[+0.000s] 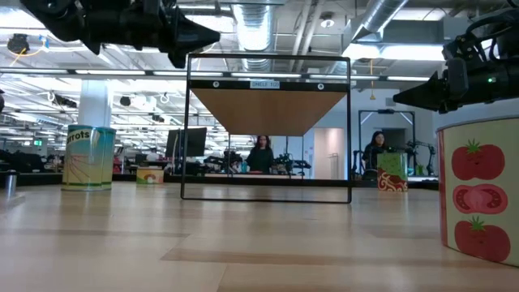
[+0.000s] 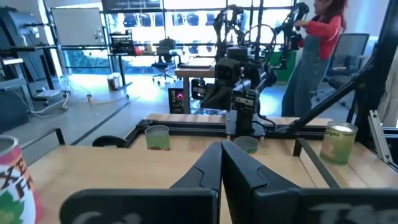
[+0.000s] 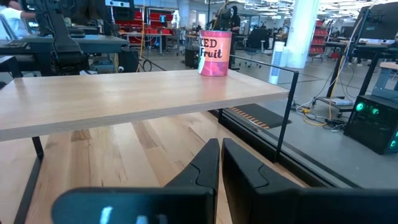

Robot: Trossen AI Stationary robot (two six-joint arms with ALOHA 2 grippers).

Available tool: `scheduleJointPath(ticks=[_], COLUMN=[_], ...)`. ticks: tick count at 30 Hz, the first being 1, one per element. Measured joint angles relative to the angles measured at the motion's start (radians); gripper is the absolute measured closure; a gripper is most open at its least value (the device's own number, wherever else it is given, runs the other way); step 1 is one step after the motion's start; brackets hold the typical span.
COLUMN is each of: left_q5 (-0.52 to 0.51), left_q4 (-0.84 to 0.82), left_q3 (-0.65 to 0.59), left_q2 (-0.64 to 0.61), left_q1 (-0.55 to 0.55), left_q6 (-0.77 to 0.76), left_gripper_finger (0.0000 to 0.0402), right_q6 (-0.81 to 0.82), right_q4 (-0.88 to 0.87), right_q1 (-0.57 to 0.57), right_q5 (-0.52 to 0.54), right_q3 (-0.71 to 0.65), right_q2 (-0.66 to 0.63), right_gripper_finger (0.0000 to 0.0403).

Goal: Pick and place cans onto a shelf
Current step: Put the canned peaches on the shelf

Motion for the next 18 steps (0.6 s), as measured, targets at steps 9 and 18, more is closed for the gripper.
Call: scheduleJointPath(ticks=[9, 18], left_q5=[-0.002, -0.003], left_q4=[0.156, 0.178], left_q3=[-0.103, -0.138], left_q2=[0.004, 0.003], left_q1=[-0.004, -0.004], left_q6=[-0.031, 0.004], left_gripper_finger=[0.0401, 0.0401], right_q6=[0.040, 0.062], right_q4=[0.023, -0.001], right_q1=[0.001, 0.068], right_q5=[-0.011, -0.013], right_q3=[0.000, 0.065], right_q2=[0.000, 0.022], right_gripper_finger=[0.0360, 0.0394])
